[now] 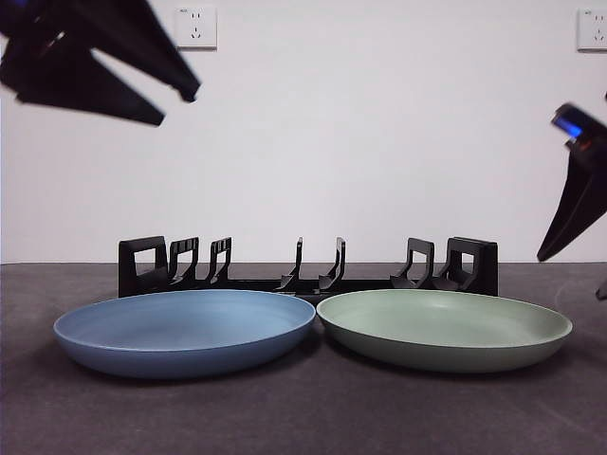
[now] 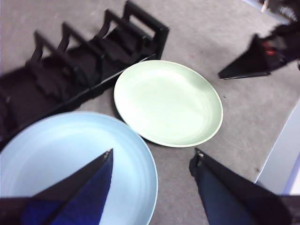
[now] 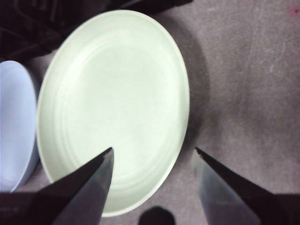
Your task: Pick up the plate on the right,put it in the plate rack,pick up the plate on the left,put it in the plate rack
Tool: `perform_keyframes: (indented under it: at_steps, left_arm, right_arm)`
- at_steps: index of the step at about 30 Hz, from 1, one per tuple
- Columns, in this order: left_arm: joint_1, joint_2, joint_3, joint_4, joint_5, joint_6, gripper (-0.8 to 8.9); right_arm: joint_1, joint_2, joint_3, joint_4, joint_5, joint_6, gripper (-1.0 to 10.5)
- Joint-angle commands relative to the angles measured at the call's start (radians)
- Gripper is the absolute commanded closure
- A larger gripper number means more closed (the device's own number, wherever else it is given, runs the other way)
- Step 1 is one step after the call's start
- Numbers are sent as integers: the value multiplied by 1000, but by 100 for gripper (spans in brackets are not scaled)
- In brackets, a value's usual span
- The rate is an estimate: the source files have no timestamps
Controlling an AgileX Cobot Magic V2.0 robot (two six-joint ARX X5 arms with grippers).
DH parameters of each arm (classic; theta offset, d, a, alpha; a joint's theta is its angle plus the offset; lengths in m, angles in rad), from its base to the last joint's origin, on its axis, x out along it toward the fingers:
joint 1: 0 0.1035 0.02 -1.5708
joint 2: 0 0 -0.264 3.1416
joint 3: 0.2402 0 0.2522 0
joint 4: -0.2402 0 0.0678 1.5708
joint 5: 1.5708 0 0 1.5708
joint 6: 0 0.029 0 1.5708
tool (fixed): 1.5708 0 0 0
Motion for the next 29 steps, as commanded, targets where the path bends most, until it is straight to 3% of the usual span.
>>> perform_keyframes:
  at_steps: [1,7,14,18,21,29]
  left_arm:
    - [-66,2,10,-3,-61,104,524]
    - [-154,2,15,-6,-107,173,525]
    - [-194,2,15,-6,-145,191,525]
    - [-196,2,15,-6,-155,199,525]
    - [-200,2,15,-8,-155,229,525]
    - [-238,3,17,-50,-155,466,526]
  right_arm:
    - [-2,58,15,26,-1,-12,668]
    - [-3,156,26,57,-1,-12,674]
    - [-2,233,26,102,-1,-5,775]
    - [-3,263,26,103,4,-3,968]
    - [-3,261,27,107,7,14,964]
    - [-2,218,95,3,5,35,964]
